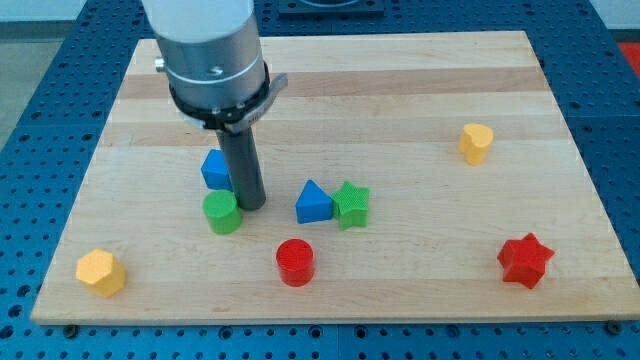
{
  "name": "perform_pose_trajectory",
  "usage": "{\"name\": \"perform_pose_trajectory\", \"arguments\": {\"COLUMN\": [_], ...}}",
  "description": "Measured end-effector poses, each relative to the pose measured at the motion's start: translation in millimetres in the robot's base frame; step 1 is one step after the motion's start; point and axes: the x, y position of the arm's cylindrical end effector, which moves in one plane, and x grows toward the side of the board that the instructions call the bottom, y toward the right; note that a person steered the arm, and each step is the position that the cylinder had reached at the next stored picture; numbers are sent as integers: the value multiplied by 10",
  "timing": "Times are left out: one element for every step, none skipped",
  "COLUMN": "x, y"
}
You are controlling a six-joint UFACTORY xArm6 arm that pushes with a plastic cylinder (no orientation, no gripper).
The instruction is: Push the green circle towards the center left of the board
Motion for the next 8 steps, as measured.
{"name": "perform_pose_trajectory", "arguments": {"x": [148,191,236,348,350,347,308,273], "y": [21,95,100,99,81,-46,-323,-479]}}
